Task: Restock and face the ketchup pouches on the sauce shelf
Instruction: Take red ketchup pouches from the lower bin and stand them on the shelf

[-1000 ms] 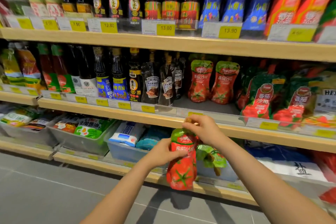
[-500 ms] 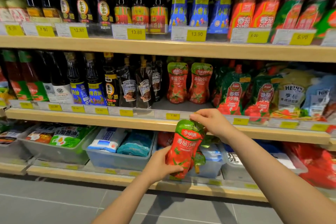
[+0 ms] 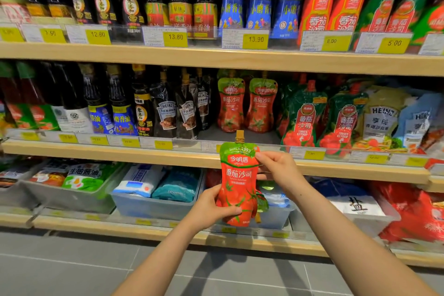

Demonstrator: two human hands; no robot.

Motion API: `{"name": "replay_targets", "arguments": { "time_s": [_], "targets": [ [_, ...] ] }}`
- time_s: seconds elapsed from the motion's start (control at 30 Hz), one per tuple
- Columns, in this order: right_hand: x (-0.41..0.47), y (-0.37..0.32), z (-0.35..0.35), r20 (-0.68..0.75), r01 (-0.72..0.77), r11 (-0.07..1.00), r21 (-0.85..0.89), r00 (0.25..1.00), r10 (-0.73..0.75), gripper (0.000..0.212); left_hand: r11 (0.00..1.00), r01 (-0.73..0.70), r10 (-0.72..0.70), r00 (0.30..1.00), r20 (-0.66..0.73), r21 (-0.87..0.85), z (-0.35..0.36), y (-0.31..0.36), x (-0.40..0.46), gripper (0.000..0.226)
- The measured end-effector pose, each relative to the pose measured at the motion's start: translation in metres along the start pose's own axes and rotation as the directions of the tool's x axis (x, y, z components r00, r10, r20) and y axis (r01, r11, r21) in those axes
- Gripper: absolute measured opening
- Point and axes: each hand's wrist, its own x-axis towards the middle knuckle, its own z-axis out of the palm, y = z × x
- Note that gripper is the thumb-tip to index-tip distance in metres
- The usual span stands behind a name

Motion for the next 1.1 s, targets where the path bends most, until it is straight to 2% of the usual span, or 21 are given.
{"name": "replay_targets", "arguments": {
  "time_s": [0.17,0.3,0.43,0.57,0.73,0.83,0.97,1.03,1.1],
  "targets": [
    [-0.003,0.007,-0.007,-0.008,0.012,0.998,0.068,1.000,-0.012,0.020,0.997,-0.046,0.050,0.995,-0.081,0.055,0.001,0.005,0.008,0.047],
    [-0.006,0.005,-0.037,-0.073,0.094,0.995,-0.014,0.993,-0.095,0.018,0.989,-0.150,0.149,0.971,-0.189,0.010,-0.001,0.040,0.037,0.038],
    [-0.006,0.000,-0.065,-0.107,0.187,0.966,-0.180,0.972,-0.209,0.019,0.949,-0.307,0.314,0.905,-0.287,0.069,-0.007,0.091,0.088,0.038],
    [-0.001,0.003,-0.098,-0.202,0.253,0.871,-0.421,0.910,-0.362,0.020,0.924,-0.339,0.380,0.860,-0.340,0.176,-0.010,0.109,0.125,0.039],
    [0.011,0.019,-0.129,-0.213,0.234,0.715,-0.659,0.854,-0.475,0.020,0.965,-0.136,0.215,0.899,-0.382,0.222,-0.002,0.102,0.159,0.036],
    [0.021,0.033,-0.134,-0.196,0.214,0.628,-0.748,0.833,-0.518,0.024,0.969,-0.048,0.127,0.940,-0.318,0.243,0.002,0.096,0.170,0.022],
    [0.031,0.047,-0.141,-0.199,0.153,0.528,-0.835,0.811,-0.551,0.024,0.946,0.141,-0.095,0.982,-0.166,0.291,-0.004,0.100,0.182,0.029],
    [0.032,0.050,-0.142,-0.202,0.150,0.513,-0.845,0.798,-0.567,0.023,0.929,0.151,-0.122,0.987,-0.106,0.339,-0.005,0.102,0.184,0.030],
    [0.032,0.052,-0.142,-0.209,0.150,0.511,-0.847,0.789,-0.578,0.023,0.933,0.082,-0.049,0.994,-0.102,0.349,-0.002,0.099,0.186,0.051]
  ]
}}
